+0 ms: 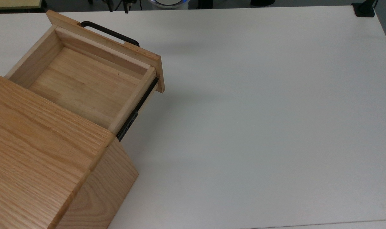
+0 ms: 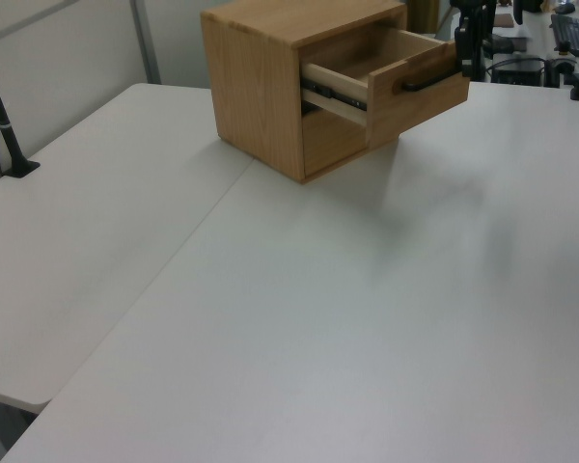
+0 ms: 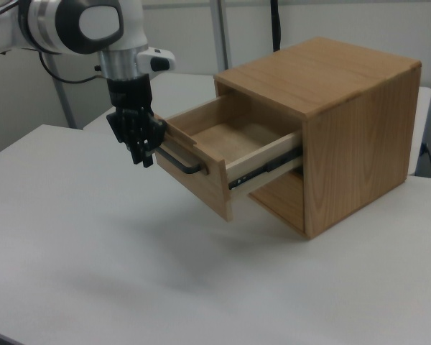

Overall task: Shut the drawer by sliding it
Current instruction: 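Lower the gripper onto the front panel of the open drawer, then push the drawer front into the cabinet with the gripper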

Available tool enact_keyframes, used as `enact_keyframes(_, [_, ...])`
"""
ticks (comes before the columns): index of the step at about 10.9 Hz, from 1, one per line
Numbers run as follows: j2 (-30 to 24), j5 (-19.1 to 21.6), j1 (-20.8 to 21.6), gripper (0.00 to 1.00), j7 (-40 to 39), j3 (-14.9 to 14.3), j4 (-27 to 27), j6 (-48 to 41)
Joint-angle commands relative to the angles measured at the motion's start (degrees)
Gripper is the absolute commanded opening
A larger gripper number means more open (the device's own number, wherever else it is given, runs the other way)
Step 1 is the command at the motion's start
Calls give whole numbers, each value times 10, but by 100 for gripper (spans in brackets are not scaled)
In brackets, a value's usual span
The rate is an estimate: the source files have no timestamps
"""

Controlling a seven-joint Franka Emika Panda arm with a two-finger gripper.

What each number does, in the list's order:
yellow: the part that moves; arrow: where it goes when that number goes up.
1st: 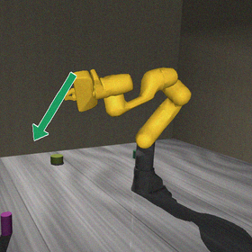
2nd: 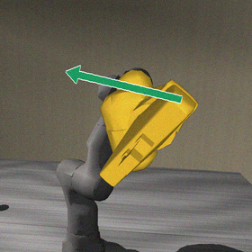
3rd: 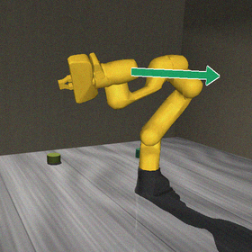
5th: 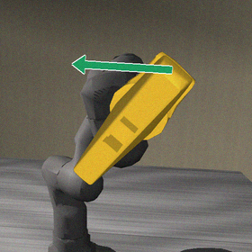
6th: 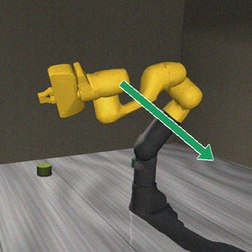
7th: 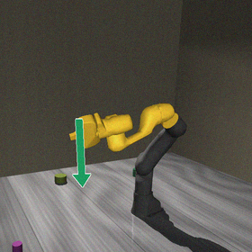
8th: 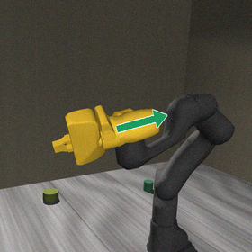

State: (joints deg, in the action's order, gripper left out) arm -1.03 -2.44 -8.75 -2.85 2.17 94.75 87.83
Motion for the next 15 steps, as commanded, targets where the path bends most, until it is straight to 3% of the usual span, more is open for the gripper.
enact_keyframes(1, [-6,17,-4,0,77,-2,35,39])
enact_keyframes(6, [39,9,-8,0,157,-3,33,128])
enact_keyframes(9, [80,-9,-16,0,194,-7,-3,192])
enact_keyframes(12, [148,-14,-35,0,209,-9,-88,213])
enact_keyframes(15, [207,-41,-40,0,277,-23,-155,281])
